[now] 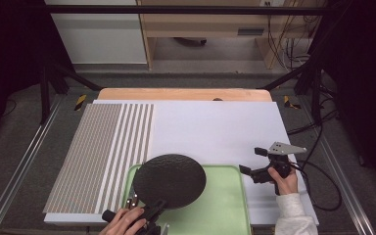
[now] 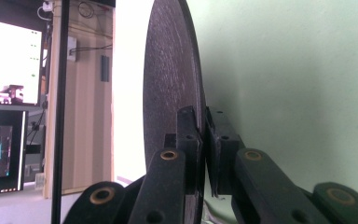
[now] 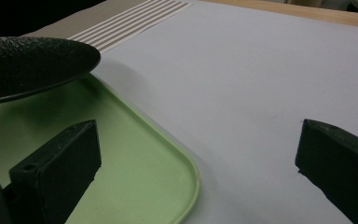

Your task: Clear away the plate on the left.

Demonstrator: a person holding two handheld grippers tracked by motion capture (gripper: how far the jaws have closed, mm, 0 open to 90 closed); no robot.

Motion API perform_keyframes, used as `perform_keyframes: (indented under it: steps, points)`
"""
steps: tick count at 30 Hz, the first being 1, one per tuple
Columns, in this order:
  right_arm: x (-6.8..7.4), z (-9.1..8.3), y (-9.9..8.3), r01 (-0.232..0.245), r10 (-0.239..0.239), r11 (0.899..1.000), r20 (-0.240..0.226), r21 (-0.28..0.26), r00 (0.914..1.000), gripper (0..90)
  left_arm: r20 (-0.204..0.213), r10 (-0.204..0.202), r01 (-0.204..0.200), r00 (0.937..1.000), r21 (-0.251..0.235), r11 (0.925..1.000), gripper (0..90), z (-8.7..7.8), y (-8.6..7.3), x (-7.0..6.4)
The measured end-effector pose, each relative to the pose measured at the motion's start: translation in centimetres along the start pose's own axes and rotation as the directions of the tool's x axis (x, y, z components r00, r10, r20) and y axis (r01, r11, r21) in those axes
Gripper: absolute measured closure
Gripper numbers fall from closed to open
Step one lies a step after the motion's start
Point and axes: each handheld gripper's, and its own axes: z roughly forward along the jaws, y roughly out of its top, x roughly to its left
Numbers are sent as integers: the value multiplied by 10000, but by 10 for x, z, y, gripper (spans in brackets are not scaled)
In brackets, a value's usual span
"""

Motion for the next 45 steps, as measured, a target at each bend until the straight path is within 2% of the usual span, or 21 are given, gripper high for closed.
perform_keyframes:
  steps: [12, 26, 34, 38, 40, 42, 44, 45]
  points:
    - [0, 0, 0, 38, -38, 10000, 2, 4, 10000, 6, 196, 258, -256, 9995, -137, 9996, 845, -2, 10, -10]
    - [1, 0, 0, 40, -40, 10000, -2, -1, 10000, 6, 565, 118, -106, 9983, -220, 9997, 841, 1, 14, -19]
    - [1, 0, 0, 13, -14, 10000, -14, -14, 10000, 6, 687, 266, -253, 9973, -205, 9995, 835, 6, 14, -24]
    - [1, 1, 0, 48, -48, 10000, -7, -2, 10000, 6, 791, 215, -203, 9966, -168, 9997, 839, 8, 16, -25]
    - [1, 0, 0, 34, -34, 10000, -5, -4, 10000, 6, 768, 328, -309, 9965, -252, 9992, 842, 9, 16, -27]
    - [1, 0, 0, 63, -63, 10000, -5, 5, 10000, 6, 952, 370, -345, 9948, -278, 9990, 856, 11, 17, -30]
    - [1, 0, 0, 20, -20, 10000, -14, -14, 10000, 6, 1012, 635, -622, 9928, -154, 9979, 861, 12, 19, -33]
    - [1, 0, 0, 51, -51, 10000, 1, -1, 10000, 6, 981, 646, -628, 9931, -218, 9978, 860, 13, 19, -34]
